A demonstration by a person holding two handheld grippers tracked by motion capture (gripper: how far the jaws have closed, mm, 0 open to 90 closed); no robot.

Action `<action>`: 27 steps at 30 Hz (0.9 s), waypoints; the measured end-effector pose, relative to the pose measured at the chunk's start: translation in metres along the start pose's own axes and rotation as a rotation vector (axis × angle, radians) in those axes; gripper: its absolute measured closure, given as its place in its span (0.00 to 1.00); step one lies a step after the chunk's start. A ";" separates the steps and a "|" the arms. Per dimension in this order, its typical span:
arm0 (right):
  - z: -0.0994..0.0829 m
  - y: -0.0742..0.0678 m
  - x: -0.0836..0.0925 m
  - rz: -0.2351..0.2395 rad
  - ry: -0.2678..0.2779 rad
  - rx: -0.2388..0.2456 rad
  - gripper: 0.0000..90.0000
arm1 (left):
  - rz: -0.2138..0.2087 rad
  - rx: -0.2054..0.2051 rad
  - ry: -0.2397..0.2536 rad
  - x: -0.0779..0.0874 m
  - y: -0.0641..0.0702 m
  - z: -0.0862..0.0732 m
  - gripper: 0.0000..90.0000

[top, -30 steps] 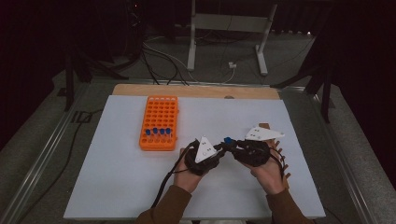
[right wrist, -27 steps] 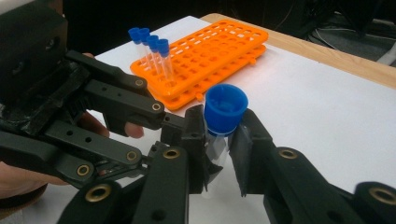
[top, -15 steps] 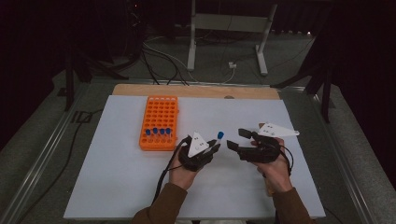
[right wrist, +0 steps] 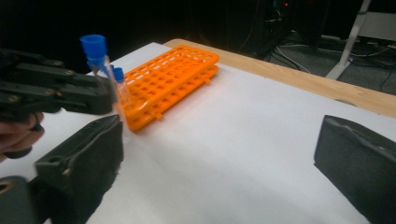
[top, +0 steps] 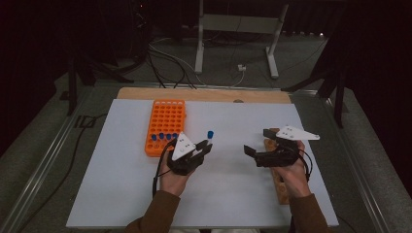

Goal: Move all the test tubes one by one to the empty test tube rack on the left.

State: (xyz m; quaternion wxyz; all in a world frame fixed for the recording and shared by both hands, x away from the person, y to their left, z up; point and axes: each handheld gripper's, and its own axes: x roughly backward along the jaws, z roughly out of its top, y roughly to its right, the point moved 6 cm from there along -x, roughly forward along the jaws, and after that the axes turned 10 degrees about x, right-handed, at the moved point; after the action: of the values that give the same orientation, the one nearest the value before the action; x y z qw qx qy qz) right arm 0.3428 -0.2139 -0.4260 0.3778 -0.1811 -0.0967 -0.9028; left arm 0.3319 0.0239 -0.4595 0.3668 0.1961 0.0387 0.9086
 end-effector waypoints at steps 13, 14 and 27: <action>-0.004 0.015 0.010 -0.044 0.011 -0.019 0.00 | 0.076 0.041 0.036 0.043 -0.040 -0.002 0.87; -0.004 0.016 0.010 -0.045 0.011 -0.021 0.00 | 0.086 0.039 0.037 0.046 -0.044 -0.002 0.87; -0.007 0.024 0.016 -0.058 0.022 -0.039 0.00 | 0.194 0.075 0.080 0.080 -0.083 -0.004 0.87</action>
State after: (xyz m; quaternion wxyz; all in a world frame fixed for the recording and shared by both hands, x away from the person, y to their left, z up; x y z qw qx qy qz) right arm 0.3479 -0.2426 -0.4250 0.3487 -0.1757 -0.0802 -0.9171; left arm 0.3326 0.1393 -0.4545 0.2677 0.1759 0.0681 0.9449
